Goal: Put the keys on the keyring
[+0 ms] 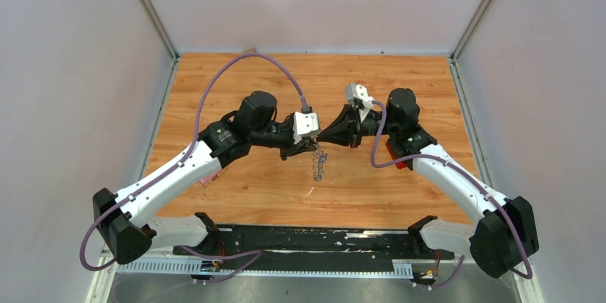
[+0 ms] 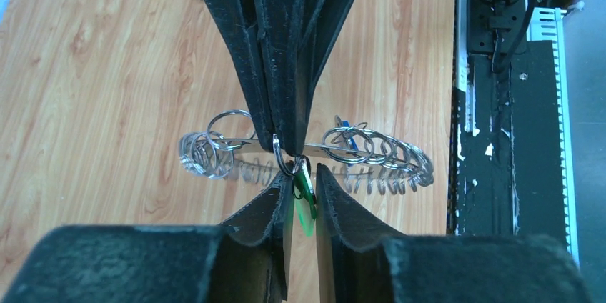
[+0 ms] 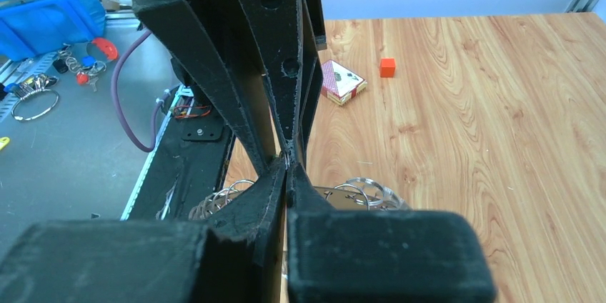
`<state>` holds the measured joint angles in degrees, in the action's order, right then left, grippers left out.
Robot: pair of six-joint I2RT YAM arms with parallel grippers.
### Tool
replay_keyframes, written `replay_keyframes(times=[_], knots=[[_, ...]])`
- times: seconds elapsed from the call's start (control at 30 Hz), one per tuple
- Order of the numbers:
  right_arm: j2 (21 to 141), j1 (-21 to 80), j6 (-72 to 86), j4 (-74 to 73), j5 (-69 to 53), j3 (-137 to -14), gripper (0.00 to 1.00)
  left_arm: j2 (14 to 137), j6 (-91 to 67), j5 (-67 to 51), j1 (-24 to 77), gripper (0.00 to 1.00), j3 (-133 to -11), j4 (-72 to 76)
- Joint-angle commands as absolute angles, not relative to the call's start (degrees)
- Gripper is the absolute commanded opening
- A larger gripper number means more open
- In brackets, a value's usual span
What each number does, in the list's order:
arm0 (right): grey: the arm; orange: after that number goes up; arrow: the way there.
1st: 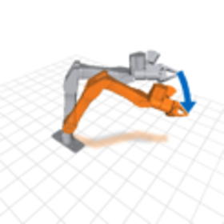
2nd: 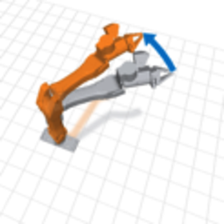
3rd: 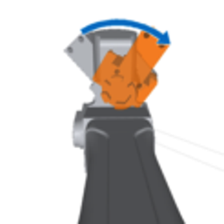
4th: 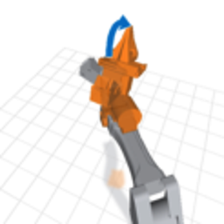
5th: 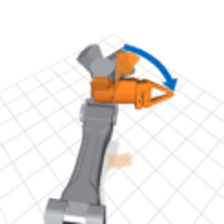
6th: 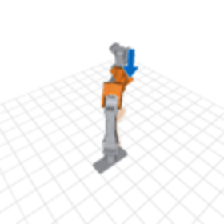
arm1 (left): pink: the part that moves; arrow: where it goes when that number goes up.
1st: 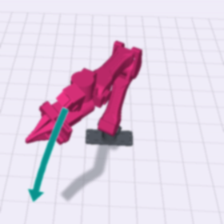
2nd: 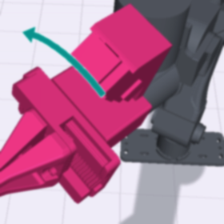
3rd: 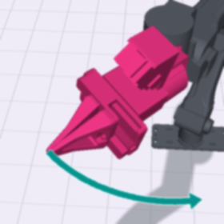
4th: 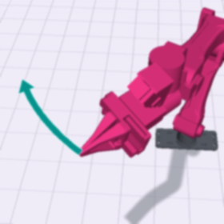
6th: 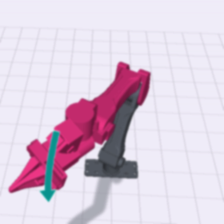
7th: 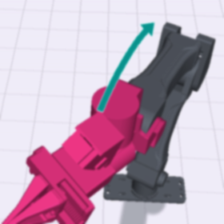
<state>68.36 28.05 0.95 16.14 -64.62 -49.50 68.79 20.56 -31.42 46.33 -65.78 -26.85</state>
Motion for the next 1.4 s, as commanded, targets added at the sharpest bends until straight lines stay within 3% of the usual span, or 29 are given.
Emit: replay_keyframes(times=[0.0,0.43,0.73,1.1,1.37], knots=[[66.36,27.75,0.18,19.25,-64.03,-50.54,0.0,68.52,21.16,-33.02,46.32,0.21,-65.8,-27.05],[66.33,27.77,0.52,20.04,-63.56,-50.27,0.0,71.61,20.74,-34.34,46.32,0.21,-68.42,-28.34],[66.44,27.77,0.24,19.85,-63.35,-50.18,0.0,72.64,20.32,-35.01,46.33,0.38,-70.04,-29.14],[66.47,27.75,-1.83,18.46,-63.41,-50.41,0.0,64.89,24.38,-26.81,45.26,0.6,-69.96,-31.46],[67.29,27.77,-2.22,18.54,-65.24,-50.54,0.0,66.69,25.19,-31.17,45.06,0.62,-74.68,-32.75]])
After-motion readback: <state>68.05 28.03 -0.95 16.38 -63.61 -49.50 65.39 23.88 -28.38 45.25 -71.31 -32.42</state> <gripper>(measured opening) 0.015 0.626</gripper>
